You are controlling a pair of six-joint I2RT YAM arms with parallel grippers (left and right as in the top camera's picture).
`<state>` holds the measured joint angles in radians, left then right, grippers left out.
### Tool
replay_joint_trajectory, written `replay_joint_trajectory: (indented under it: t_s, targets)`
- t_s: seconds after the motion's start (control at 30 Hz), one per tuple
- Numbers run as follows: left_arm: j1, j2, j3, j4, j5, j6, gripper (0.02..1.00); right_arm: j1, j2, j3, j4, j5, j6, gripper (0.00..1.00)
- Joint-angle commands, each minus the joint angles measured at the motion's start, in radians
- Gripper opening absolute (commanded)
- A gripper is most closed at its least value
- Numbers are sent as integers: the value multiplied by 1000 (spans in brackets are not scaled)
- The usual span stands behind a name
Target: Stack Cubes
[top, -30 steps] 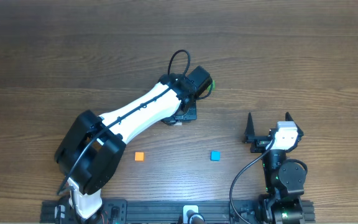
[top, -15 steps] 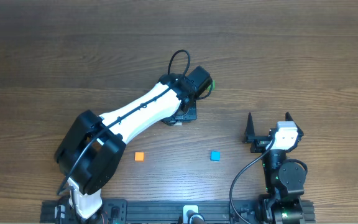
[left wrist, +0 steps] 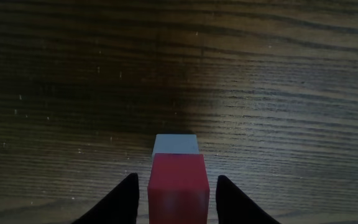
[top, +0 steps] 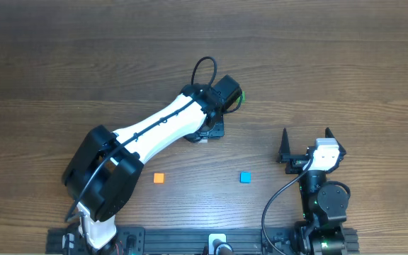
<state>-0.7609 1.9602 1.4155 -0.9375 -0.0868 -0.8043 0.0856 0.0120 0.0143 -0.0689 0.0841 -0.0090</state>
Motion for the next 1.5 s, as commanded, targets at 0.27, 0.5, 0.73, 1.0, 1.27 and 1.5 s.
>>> replay_joint_trajectory:
  t_s: [0.27, 0.5, 0.73, 1.0, 1.27, 1.5]
  targets:
    - [27, -277, -11, -81, -16, 90, 544, -6, -6, -9, 2, -9, -7, 991]
    - [17, -436, -36, -316, -18, 85, 557, -6, -6, -9, 2, -9, -7, 993]
    - [53, -460, -309, -299, 52, 3, 564, -6, -6, -9, 2, -9, -7, 991]
    - [79, -505, -546, -193, 165, 3, 709, -6, -6, -9, 2, -9, -7, 991]
    - [79, -505, -636, -28, 177, 72, 925, -6, -6, -9, 2, -9, -7, 991]
    - [80, -504, -657, 14, 108, 71, 864, -6, -6, -9, 2, -9, -7, 993]
